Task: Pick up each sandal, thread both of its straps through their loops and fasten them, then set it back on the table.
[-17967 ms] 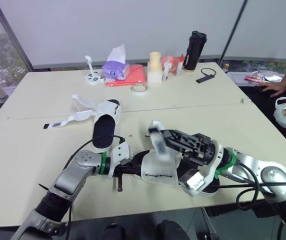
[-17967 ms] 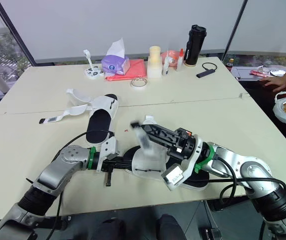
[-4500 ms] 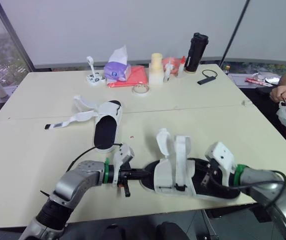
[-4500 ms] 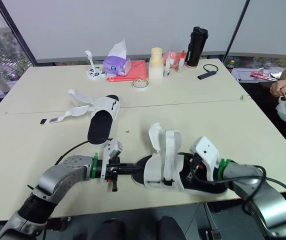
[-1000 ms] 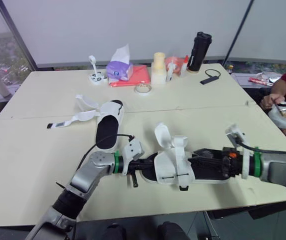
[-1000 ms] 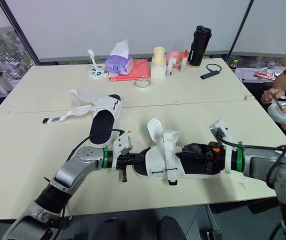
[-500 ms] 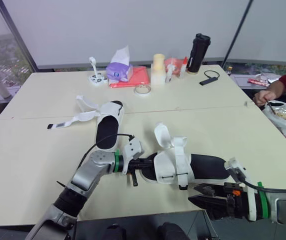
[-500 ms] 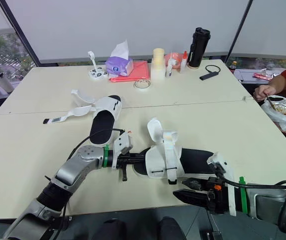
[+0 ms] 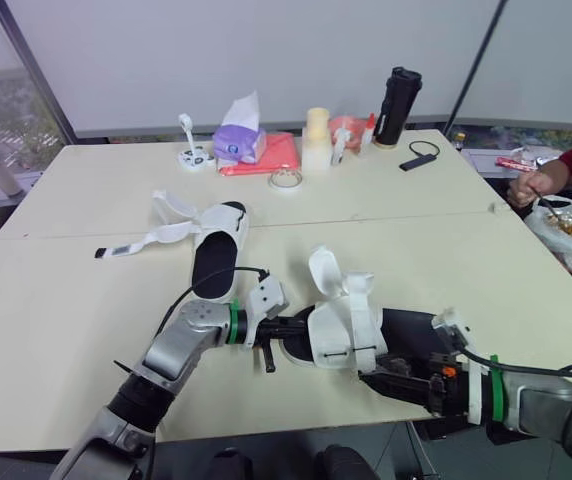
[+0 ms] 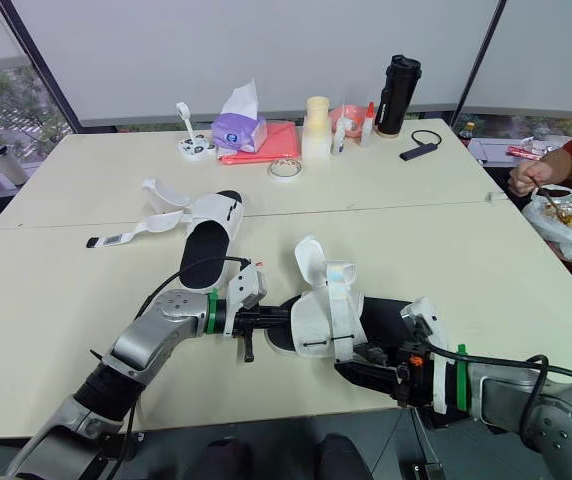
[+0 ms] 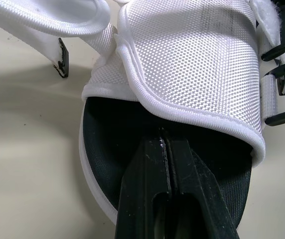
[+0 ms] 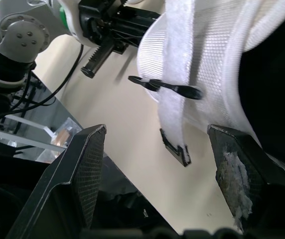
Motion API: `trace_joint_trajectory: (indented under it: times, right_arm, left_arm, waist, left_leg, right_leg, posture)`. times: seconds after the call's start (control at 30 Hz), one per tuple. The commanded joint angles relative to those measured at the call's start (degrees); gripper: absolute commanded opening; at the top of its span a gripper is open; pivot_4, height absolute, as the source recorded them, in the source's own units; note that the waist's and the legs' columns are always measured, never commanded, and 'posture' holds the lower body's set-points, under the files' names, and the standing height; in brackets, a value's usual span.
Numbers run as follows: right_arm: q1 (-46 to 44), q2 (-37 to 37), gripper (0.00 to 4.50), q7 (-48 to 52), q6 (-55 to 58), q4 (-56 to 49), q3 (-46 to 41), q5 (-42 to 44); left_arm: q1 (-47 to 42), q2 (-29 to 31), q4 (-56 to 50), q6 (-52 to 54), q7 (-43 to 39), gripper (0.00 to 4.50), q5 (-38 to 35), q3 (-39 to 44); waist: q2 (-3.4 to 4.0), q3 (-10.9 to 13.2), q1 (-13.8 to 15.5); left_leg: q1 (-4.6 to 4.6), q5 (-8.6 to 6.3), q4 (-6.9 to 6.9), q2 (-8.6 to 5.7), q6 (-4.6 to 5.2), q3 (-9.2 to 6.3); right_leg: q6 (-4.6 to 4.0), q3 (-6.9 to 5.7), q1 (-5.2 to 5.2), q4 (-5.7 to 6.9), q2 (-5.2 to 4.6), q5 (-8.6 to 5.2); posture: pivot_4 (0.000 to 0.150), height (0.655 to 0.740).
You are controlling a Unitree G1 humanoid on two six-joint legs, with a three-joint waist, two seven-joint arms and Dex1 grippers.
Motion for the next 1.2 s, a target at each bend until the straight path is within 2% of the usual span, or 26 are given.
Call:
trace_joint_trajectory:
  times: [0.03,0.1,0.27,0.47,0.77,0.97,1.2]
  right_arm:
    - [-0.77,1.33,3.18,-1.26,-0.72,0.02,0.38,0.99]
    - [-1.21,2.39,2.58,-2.21,-0.97,0.6,0.1,1.6]
    - [-0.82,2.76,0.04,-2.49,-1.17,0.37,-0.09,1.53]
    - [1.72,1.64,0.04,-2.32,-0.15,-1.03,0.28,1.83]
    - [13.1,-5.15,0.04,3.73,-0.54,-8.26,-0.44,2.29]
    - [18.47,-11.44,0.04,7.35,-3.54,-12.54,2.62,-4.67]
    - [21.52,-14.1,0.04,10.08,-6.5,-15.22,1.2,-6.12]
  left_arm:
    - [1.43,0.69,1.98,1.42,0.47,0.0,2.21,-1.43]
    - [1.39,0.66,2.04,1.42,0.54,0.0,2.25,-1.4]
    - [1.68,0.66,1.97,1.39,0.58,0.0,2.29,-1.54]
    - [1.71,0.63,1.99,1.49,0.56,0.0,2.23,-1.55]
    - [1.57,0.72,2.67,1.08,0.1,0.0,2.44,-1.78]
    - [0.77,0.58,3.56,0.71,-0.55,0.0,2.63,-2.21]
    - [0.72,0.97,3.63,0.64,-1.25,0.0,2.9,-2.63]
  waist:
    - [0.0,0.0,0.0]
    - [0.0,0.0,0.0]
    - [0.01,-0.01,0.0]
    - [0.01,-0.01,0.04]
    - [-0.01,-0.07,0.03]
    - [-0.07,-0.14,0.06]
    - [-0.18,-0.22,0.09]
  left_leg:
    - [0.0,0.0,0.0,0.0,0.0,0.0]
    - [0.0,0.0,0.0,0.0,0.0,-0.01]
    - [0.0,0.0,0.0,0.0,0.0,0.0]
    - [0.0,0.0,-0.01,0.0,0.0,0.0]
    - [0.01,0.0,-0.02,0.0,0.0,0.0]
    - [0.08,0.0,-0.02,0.0,0.0,0.0]
    - [0.16,0.0,-0.05,0.0,0.0,0.0]
  right_leg:
    - [0.0,0.0,0.0,0.0,0.0,0.0]
    - [0.0,0.0,0.0,0.0,0.0,0.0]
    - [0.0,0.0,0.0,0.0,0.0,0.0]
    - [0.0,0.0,0.0,0.0,0.0,0.0]
    - [0.01,0.0,0.0,0.0,0.0,-0.01]
    - [0.0,0.0,0.06,-0.02,0.0,-0.02]
    - [0.03,-0.02,0.19,-0.11,0.0,-0.03]
  posture:
    - [0.15,0.74]
    - [0.15,0.74]
    - [0.15,0.74]
    - [0.15,0.74]
    - [0.15,0.74]
    - [0.15,0.74]
    - [0.15,0.74]
